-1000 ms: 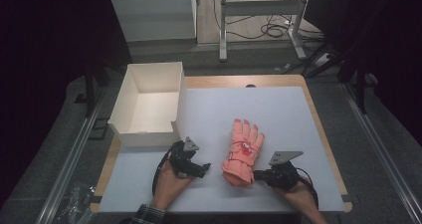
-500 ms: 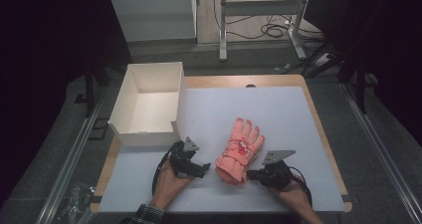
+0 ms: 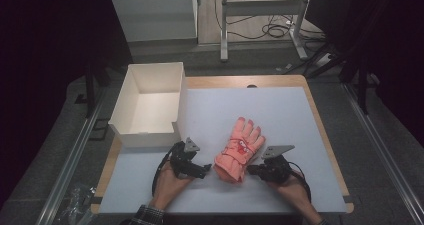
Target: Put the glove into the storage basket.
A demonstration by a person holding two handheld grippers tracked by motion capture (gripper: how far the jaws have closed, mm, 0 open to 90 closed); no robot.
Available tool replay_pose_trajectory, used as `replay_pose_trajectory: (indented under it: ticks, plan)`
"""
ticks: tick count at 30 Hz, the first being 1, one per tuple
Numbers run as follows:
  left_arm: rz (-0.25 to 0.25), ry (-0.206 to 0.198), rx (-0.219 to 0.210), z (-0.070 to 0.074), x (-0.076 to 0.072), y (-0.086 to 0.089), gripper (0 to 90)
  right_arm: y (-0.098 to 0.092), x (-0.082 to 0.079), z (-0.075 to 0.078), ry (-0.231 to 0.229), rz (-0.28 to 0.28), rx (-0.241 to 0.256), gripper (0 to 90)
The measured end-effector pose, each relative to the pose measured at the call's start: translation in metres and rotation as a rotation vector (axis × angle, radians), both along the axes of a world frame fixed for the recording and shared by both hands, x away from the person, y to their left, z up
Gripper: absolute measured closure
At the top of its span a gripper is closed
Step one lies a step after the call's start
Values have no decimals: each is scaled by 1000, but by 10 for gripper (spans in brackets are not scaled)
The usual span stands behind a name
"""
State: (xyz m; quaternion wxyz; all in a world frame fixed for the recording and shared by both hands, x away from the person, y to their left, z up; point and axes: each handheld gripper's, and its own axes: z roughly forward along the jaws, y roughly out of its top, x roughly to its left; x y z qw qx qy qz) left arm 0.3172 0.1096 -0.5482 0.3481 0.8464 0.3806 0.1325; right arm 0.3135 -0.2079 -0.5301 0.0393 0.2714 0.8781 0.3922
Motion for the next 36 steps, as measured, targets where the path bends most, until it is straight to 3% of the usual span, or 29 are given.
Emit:
replay_pose_trajectory:
  ticks: [32, 36]
  plan:
    - [-22, -2, 0, 0, -5, 6, 33, 28, 36, -2, -11, -46, 3, 855]
    - [-20, -1, 2, 0, -5, 6, 32, 28, 32, 0, -45, -44, -25, 846]
